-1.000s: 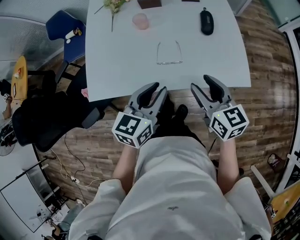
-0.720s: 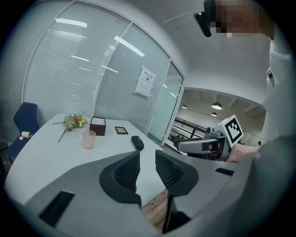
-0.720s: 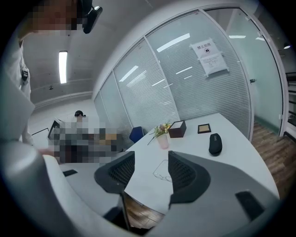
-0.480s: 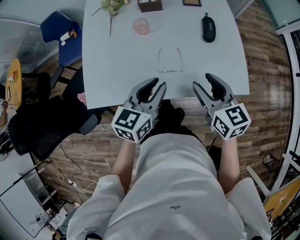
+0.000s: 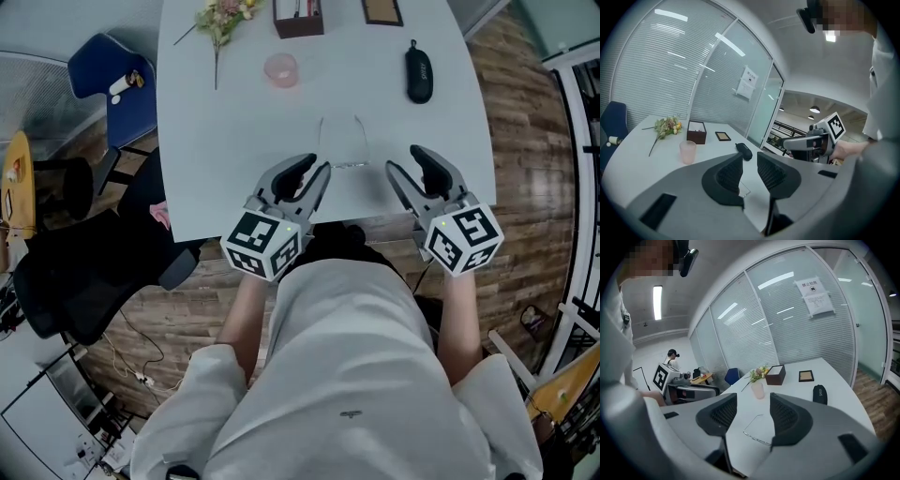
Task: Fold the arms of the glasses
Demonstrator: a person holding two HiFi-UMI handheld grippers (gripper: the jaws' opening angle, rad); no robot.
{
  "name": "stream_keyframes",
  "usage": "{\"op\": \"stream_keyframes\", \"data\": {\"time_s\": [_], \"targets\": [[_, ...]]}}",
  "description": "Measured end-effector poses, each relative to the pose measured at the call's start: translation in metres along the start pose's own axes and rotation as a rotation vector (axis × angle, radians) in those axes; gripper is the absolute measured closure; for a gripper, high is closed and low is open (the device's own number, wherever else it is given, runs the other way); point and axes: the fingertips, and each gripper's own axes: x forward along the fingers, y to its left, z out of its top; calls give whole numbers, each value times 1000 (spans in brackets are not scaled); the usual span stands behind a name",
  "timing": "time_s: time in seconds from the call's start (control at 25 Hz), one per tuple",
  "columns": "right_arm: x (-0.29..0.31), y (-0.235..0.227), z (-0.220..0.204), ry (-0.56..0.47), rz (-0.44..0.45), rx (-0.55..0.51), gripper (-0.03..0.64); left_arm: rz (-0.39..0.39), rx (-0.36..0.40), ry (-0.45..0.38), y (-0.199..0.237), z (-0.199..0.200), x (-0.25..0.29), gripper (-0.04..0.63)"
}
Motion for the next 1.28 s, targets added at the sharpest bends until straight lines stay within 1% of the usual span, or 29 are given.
{"op": "stream_keyframes", "data": {"time_s": [0.2, 0.48, 0.64, 0.88, 1.08, 1.28], "targets": [[17, -8, 6, 2, -24, -1, 413, -29, 4, 6, 19, 3, 9, 494], [30, -13, -9, 37, -53, 43, 414, -101, 28, 44, 30, -10, 20, 500], [39, -14, -19, 69, -65, 56, 416, -127, 32, 85, 37, -24, 25, 509], [50, -21, -36, 123, -92, 60, 422, -156, 66, 158, 39, -47, 33, 511], [61, -28, -51, 165, -100, 78, 428, -180, 109, 208, 39, -68, 41, 522], [68, -35, -67, 206, -108, 86, 431, -216, 123, 264, 34, -90, 48, 526]]}}
